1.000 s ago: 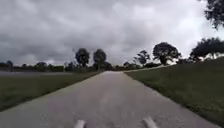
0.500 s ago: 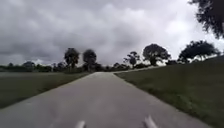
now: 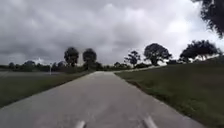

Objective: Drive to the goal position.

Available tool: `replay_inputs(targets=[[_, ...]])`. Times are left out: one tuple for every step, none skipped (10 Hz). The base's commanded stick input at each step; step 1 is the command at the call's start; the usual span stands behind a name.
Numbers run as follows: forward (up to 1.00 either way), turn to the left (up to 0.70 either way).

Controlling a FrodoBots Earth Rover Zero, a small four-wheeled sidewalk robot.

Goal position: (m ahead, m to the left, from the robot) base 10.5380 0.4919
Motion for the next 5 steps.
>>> replay_inputs(targets=[[0.7, 0.0], [0.7, 0.0], [0.7, 0.0], [0.7, 0.0], [0.7, 0.0]])
